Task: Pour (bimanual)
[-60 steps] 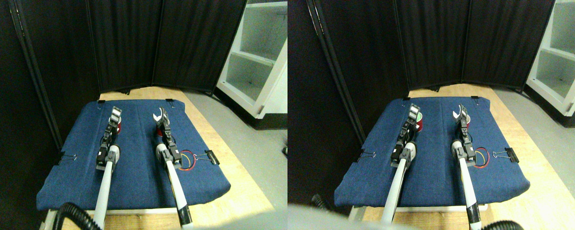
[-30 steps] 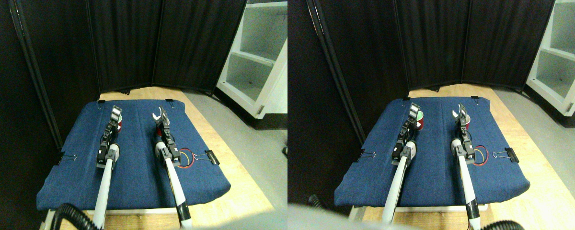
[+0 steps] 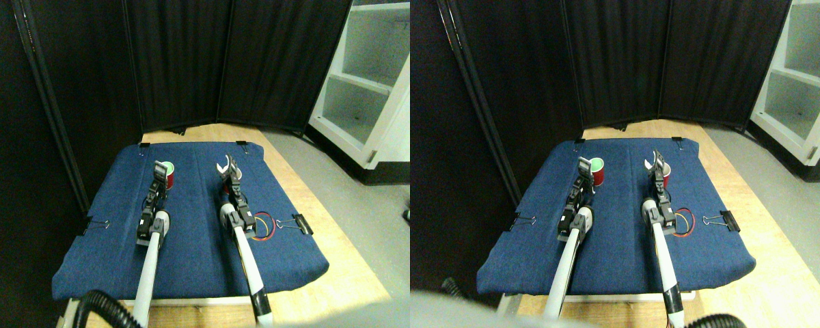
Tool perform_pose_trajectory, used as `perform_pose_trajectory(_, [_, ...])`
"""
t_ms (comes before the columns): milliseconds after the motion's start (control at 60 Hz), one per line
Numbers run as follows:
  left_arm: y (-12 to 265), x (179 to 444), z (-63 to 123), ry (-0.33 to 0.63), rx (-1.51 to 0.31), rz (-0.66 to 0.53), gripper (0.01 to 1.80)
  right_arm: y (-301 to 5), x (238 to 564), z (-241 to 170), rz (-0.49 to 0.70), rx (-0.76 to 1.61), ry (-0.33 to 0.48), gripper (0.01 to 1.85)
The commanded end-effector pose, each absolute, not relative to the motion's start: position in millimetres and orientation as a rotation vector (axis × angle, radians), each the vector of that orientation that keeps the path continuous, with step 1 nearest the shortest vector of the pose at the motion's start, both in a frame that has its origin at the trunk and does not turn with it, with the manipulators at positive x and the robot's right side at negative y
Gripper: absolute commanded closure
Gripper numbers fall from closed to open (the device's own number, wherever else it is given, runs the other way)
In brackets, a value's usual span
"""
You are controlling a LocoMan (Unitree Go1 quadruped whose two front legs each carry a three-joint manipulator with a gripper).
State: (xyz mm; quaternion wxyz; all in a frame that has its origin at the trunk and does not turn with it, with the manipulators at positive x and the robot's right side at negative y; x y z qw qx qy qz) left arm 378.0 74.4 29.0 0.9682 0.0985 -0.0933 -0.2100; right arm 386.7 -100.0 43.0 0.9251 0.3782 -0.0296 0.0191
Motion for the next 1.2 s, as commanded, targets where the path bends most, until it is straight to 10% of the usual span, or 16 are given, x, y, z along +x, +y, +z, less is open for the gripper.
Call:
perform_pose_trajectory(17, [72.1, 377.3, 41.1, -0.306, 0.202, -0.478, 0.16, -96.2, 385.0, 54.1, 0.076, 0.781, -0.104, 1.53])
perform_pose_trajectory(183, [67.1, 373.6, 46.6, -0.429, 0.138, -0.562, 0.76, -97.9, 382.0, 54.5, 0.084, 0.777, -0.107, 1.53])
perform_pose_trajectory(667, [63.3, 366.8, 53.8, -0.435, 0.137, -0.591, 0.82, -100.7, 374.9, 56.4, 0.073, 0.776, -0.111, 1.53])
perform_pose_trajectory(883, [65.1, 367.4, 47.8, -0.339, 0.228, -0.445, 0.02, -101.9, 374.3, 55.9, 0.094, 0.778, -0.117, 1.53])
perform_pose_trajectory(1200, [62.1, 367.3, 47.5, -0.389, 0.252, -0.422, 0.20, -104.3, 370.6, 57.0, 0.074, 0.789, -0.102, 1.53])
